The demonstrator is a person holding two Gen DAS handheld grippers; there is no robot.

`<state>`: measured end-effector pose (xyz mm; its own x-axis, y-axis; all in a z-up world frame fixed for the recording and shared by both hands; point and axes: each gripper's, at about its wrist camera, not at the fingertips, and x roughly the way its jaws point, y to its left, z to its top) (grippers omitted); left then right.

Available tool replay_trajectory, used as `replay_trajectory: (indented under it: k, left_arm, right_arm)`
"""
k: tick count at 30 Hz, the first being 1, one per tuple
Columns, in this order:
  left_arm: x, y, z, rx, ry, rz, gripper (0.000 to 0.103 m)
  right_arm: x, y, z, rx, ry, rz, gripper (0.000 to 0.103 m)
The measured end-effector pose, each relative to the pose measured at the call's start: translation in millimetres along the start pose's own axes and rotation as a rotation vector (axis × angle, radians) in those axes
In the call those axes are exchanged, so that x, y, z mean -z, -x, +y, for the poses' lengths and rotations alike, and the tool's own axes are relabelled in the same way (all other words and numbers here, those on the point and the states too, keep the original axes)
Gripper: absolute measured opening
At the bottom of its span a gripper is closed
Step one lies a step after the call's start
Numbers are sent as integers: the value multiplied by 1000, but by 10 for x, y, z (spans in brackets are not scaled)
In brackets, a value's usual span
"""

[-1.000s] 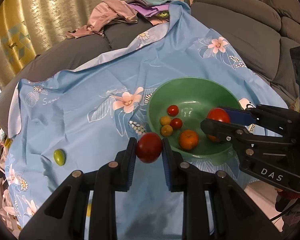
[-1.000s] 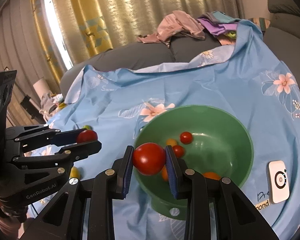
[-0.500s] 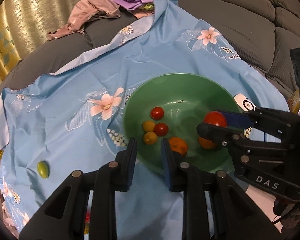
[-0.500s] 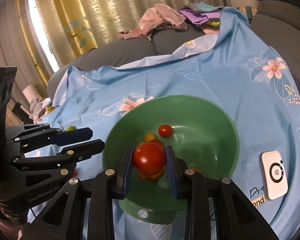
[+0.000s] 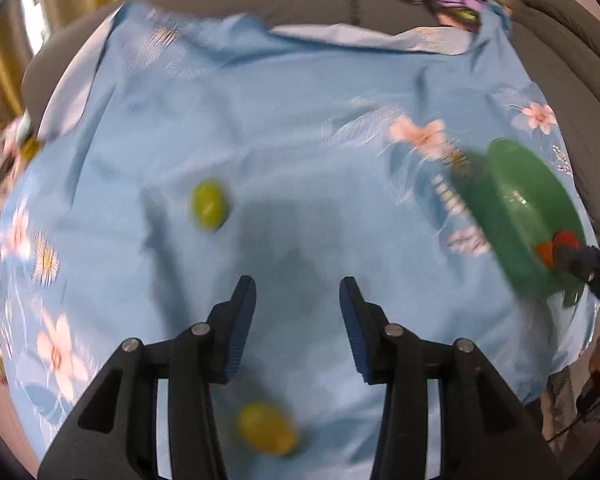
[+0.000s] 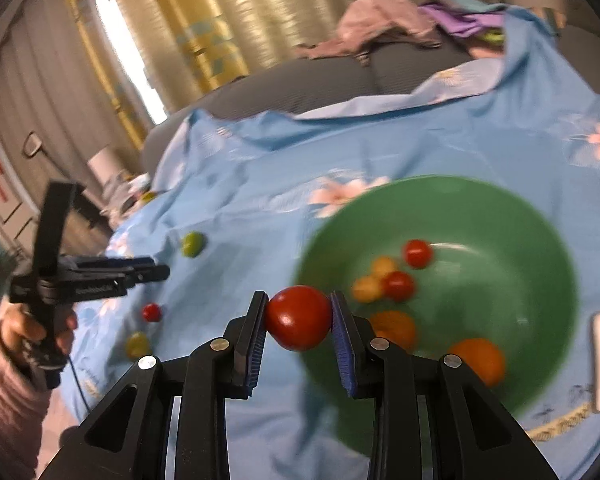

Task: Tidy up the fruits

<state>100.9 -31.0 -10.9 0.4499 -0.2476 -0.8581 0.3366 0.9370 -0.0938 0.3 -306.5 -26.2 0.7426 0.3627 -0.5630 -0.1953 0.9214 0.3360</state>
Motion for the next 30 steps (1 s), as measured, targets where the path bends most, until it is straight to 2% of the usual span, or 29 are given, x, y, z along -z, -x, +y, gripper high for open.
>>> replay_trajectory:
  k: [2,4,9,12,15,17,22,26,30]
  left_arm:
    - [127,-15,177,-11,31,18,43]
    - [214,-71,233,-25,18,45,42]
    - [312,-331,126,-107,-50,100,40]
    - [346,-468,68,-134,-72,133,32]
    - [404,-411,144,-125,-45,122,31]
    - [420,-395,174,-116,-22,120,24]
    - [482,-344,204,-112,19,113,24]
    - [389,-221,89,-83,6,79,24]
    - [179,32,-231,-37,-63,-3,24]
  right_arm:
    - [6,-87,109,-33,16,12,33]
    - [24,-179,212,-58,32,29,33]
    - [61,-291,356,-81,55,59,33]
    - [65,-304,387,-81,62,66,33]
    - [52,-305,366,-73,61,66,33]
    - [36,-326,361,-68,58,65,33]
    - [45,-327,335,-67,48,63,33]
    - [31,-270,305,-60,39,46,33]
    - [5,-159,242,-43,27,20,33]
